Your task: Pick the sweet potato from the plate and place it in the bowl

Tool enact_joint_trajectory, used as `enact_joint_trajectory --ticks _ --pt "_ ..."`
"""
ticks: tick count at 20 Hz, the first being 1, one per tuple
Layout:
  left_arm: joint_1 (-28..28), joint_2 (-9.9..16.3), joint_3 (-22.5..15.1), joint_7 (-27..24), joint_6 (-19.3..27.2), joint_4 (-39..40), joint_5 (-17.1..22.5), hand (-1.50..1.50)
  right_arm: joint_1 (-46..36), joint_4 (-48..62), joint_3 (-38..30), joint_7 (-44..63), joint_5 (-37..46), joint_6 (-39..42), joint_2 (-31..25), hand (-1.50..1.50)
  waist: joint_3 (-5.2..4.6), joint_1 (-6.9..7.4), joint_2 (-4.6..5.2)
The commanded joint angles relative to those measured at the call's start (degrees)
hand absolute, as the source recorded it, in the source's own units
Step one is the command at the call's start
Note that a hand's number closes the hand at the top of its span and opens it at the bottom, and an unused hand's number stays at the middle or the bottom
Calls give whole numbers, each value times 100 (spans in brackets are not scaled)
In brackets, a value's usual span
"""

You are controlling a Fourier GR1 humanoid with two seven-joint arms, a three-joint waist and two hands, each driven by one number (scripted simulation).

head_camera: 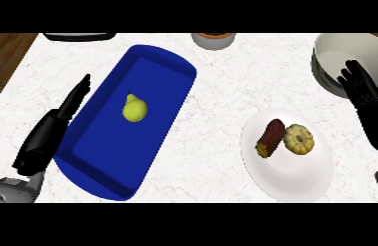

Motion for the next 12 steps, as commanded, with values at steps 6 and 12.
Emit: enact_joint_trajectory --ticks 6,12 --pt "200 -773 -151 220 -91 -44 740 0 626 -81 -1464 -69 -198 -3265 1828 150 -109 -647 -80" --pt "35 -1301 -568 292 -266 206 884 0 1182 8 -621 -496 634 -5181 2984 -150 -94 -201 -6"
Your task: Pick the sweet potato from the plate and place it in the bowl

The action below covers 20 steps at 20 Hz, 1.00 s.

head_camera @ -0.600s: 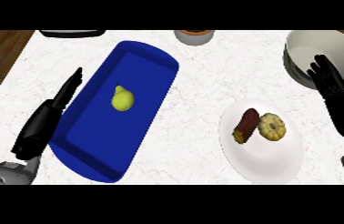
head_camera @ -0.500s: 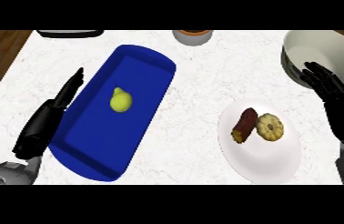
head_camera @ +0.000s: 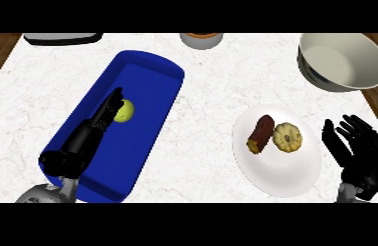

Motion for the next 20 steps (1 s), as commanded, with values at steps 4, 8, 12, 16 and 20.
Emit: enact_joint_trajectory --ticks 4,8,12,16,20 --pt "-211 -319 -56 59 -260 244 141 0 149 -58 1252 696 1684 -2024 563 -150 -2 306 -22" --pt "-388 -316 -10 114 -365 346 170 0 296 126 1748 2305 2243 -1245 -378 -150 -19 304 -21" --pt "-416 -464 -150 169 -288 446 76 0 120 234 1940 3698 2276 41 -1291 -150 -38 363 10" --pt "-311 -609 -345 174 -182 225 -36 0 -243 -305 2162 4908 1439 1649 -1745 -150 -22 429 -46" --pt "-235 -445 -112 15 -363 349 78 0 -714 -1024 2113 6358 804 2523 -2133 -150 -7 349 -48"
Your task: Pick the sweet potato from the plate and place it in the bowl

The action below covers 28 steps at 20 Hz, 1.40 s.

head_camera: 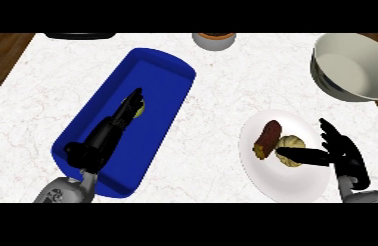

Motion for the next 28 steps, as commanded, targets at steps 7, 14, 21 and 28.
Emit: enact_joint_trajectory --ticks 7,14,21,28 --pt "-19 40 245 337 -189 -261 134 0 -1136 -412 -241 2314 -1239 1384 -472 -150 33 -8 9" --pt "-157 -235 315 143 -251 161 -79 0 -1351 -669 149 2875 -858 1048 -321 -150 29 -67 4" --pt "-99 -288 400 103 -320 163 -281 0 -1576 -340 477 2801 57 736 39 -150 30 -50 8" --pt "-30 -497 296 434 -148 -138 -458 0 -1096 76 717 2327 931 464 408 -150 33 -60 3"
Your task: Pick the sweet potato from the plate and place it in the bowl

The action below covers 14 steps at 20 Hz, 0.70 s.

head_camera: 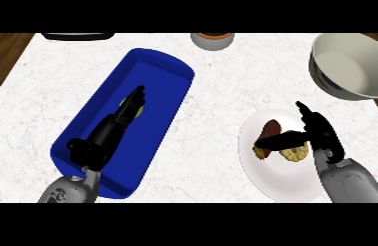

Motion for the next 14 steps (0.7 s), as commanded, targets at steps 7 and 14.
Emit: enact_joint_trajectory --ticks 7,14 --pt "254 -219 -128 -25 88 -188 -293 0 95 445 52 975 853 -189 434 -150 3 5 -3" --pt "347 -133 85 55 -182 -320 -202 0 214 739 -471 533 710 2 565 -150 5 7 1"
